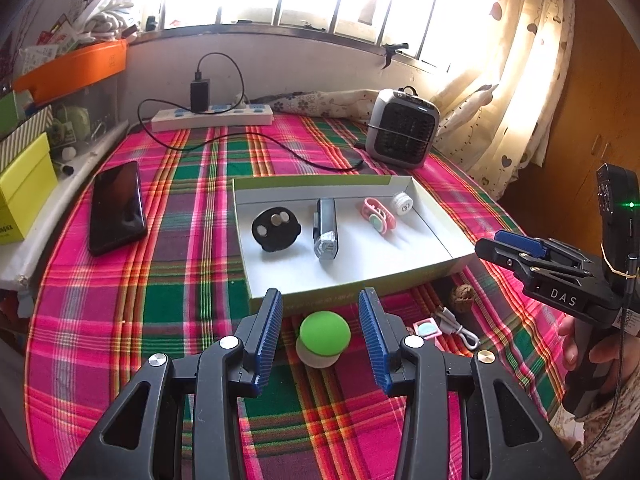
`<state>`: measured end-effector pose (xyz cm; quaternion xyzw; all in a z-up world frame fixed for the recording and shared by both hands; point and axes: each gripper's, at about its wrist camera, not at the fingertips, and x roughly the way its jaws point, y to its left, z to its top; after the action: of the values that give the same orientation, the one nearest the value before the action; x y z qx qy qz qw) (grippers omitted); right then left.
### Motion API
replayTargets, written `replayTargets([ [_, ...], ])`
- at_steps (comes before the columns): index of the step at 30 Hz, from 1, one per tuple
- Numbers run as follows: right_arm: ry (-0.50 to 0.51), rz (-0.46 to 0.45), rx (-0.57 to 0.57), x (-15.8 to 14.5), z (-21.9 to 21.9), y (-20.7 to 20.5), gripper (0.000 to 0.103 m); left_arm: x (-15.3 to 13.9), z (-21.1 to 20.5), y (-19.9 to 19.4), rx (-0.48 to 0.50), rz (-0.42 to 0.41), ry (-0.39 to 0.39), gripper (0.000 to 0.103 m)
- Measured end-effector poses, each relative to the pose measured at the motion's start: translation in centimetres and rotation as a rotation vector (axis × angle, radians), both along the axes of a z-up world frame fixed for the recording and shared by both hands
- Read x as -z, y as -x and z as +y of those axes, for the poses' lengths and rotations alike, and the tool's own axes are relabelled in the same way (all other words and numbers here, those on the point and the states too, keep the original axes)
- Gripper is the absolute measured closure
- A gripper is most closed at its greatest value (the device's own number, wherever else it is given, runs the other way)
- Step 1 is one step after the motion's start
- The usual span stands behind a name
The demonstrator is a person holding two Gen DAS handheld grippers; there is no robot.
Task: Organize objects
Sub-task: 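Withdraw both tools from the box toward the remaining objects, then move left tool to green mushroom object while right tool approaches walnut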
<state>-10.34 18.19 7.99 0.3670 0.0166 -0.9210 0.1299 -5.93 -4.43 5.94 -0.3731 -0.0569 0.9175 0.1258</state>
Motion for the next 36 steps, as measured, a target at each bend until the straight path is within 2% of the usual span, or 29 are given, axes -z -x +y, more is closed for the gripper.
replayTargets([
  [5, -0.005, -0.021, 0.004, 1.2, 0.6, -1.0, 0.055, 1.3, -0.6, -1.0, -0.015, -0.003, -0.048, 0.065],
  [9, -0.009, -0.041, 0.014, 2.2, 1.0, -1.3, 0.055, 2.0, -0.9, -0.9, -0.036, -0.021, -0.053, 0.064],
  [13, 0.035, -0.05, 0.01, 2.9, 1.3, -1.5, 0.055, 2.2, -0.8, -1.1, -0.02, -0.013, -0.068, 0.064],
  [16, 0.035, -0.057, -0.009, 3.2, 0.9, -1.5, 0.053, 2.7, -0.6, -0.9, -0.021, -0.023, -0.054, 0.063],
  [18, 0.024, -0.059, -0.014, 3.4, 0.6, -1.4, 0.045, 2.9, -0.4, -0.6, -0.018, -0.034, -0.063, 0.063],
  [19, 0.027, -0.059, -0.017, 3.5, 0.5, -1.3, 0.044, 3.0, -0.4, -0.6, -0.016, -0.034, -0.069, 0.063],
  [36, 0.011, -0.117, -0.031, 5.0, 0.3, -0.3, 0.044, 4.3, 0.7, 1.2, -0.029, -0.078, -0.061, 0.063],
])
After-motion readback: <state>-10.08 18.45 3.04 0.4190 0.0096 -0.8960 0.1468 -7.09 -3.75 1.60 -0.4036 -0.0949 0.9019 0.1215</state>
